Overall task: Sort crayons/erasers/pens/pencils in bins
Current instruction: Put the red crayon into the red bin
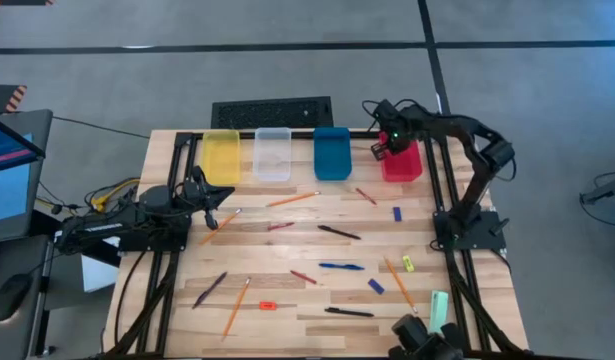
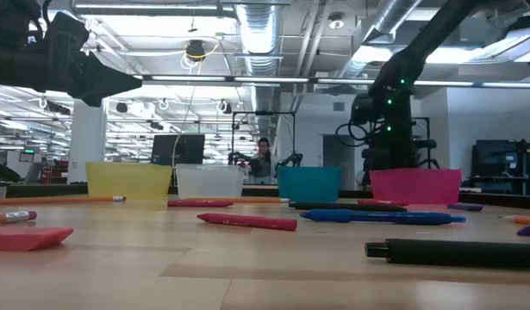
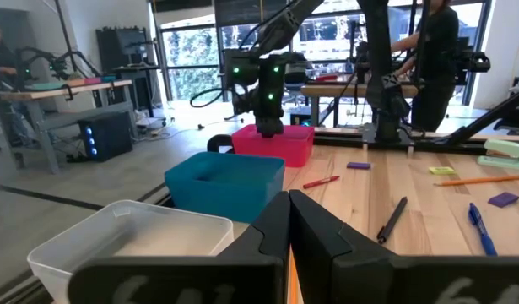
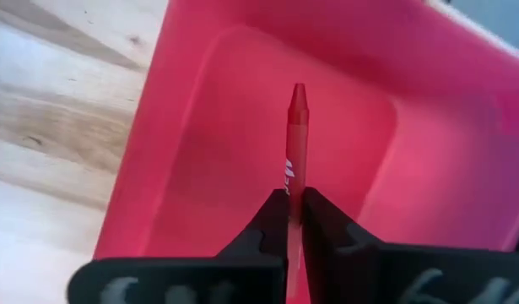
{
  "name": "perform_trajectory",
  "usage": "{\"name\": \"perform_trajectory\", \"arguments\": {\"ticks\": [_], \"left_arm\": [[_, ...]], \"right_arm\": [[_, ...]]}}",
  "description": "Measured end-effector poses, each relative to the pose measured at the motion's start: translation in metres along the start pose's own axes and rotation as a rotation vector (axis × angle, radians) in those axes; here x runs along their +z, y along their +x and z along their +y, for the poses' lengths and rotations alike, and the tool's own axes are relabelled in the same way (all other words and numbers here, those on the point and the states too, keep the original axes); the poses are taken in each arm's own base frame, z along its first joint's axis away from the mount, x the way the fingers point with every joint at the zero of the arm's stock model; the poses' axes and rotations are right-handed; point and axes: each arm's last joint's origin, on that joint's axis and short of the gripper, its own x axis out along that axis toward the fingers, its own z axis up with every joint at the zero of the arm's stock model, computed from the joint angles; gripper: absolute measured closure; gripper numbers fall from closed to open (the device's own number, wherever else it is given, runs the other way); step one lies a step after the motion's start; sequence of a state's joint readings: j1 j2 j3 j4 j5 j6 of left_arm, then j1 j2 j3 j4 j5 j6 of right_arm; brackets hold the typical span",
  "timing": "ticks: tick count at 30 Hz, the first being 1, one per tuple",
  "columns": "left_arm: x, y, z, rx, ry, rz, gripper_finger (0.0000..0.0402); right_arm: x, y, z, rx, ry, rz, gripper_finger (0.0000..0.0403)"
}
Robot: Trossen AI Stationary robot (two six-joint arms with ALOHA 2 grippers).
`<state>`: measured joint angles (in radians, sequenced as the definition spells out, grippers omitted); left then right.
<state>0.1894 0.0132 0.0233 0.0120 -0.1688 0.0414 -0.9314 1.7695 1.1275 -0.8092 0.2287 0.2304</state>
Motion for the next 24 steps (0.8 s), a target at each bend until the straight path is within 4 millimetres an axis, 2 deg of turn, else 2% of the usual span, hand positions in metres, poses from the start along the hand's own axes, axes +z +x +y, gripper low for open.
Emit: {"name": "perform_trajectory", "arguments": {"ticks": [6,24], "left_arm": [[0.0000,0.0000,0.0000,0.000,0.000,0.000,0.0401],[0.0000,0.0000,0.0000,0.000,0.000,0.000,0.0401]], "right_arm": [[0.0022,0.0088,0.0025,0.001,0.003,0.010,0.0380],[0.0034,0.0091,0.0032,0.016,0.009,0.001,0.0341]]}}
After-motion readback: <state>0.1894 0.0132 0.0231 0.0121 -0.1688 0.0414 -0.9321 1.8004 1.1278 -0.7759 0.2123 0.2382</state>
